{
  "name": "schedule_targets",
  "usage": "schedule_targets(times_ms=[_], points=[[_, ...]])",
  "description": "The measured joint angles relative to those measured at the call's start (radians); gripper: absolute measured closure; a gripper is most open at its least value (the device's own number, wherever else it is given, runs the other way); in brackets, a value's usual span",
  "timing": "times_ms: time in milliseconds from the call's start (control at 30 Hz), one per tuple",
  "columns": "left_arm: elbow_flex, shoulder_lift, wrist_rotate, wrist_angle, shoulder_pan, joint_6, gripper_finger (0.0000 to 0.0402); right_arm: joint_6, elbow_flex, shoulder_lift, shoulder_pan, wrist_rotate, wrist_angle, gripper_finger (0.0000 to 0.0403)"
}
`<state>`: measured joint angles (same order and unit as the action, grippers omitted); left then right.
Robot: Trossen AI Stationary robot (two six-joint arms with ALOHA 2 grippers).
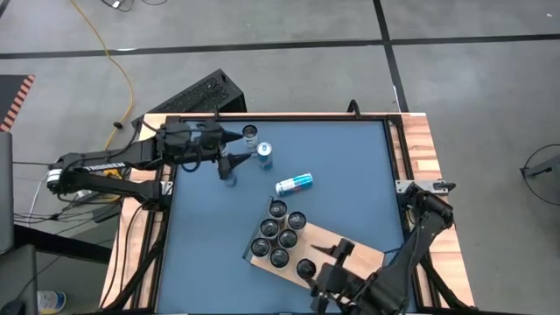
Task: Place canned beverage on shelf
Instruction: Put the top white blue soda can aligned with the other white blue soda can on the shelf
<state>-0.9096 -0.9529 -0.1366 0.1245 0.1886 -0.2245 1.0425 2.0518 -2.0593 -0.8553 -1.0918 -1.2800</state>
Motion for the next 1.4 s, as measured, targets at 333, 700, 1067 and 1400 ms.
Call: schedule_targets(times_ms=[333,700,1067,1400], points=[[0.000,0.134,-0.039,0.103,0.038,0.087,0.0054,-0.363,0.179,0.180,0.088,-0.167,-0.291,0.0069],[0.001,0.141,-0.044,0.158,0.110,0.124,0.0054,-0.890,0.037,0.558,0.606,0.058,-0.151,0.0078],[0.000,0.129,-0.059,0.101,0.110,0.164,0.0054,-1.391,-0.365,0.667,1.199,0.952,0.727,0.0078],[0.000,0.129,-0.071,0.104,0.110,0.165,0.0054,-1.384,-0.394,0.391,1.333,1.219,0.911,0.0079]])
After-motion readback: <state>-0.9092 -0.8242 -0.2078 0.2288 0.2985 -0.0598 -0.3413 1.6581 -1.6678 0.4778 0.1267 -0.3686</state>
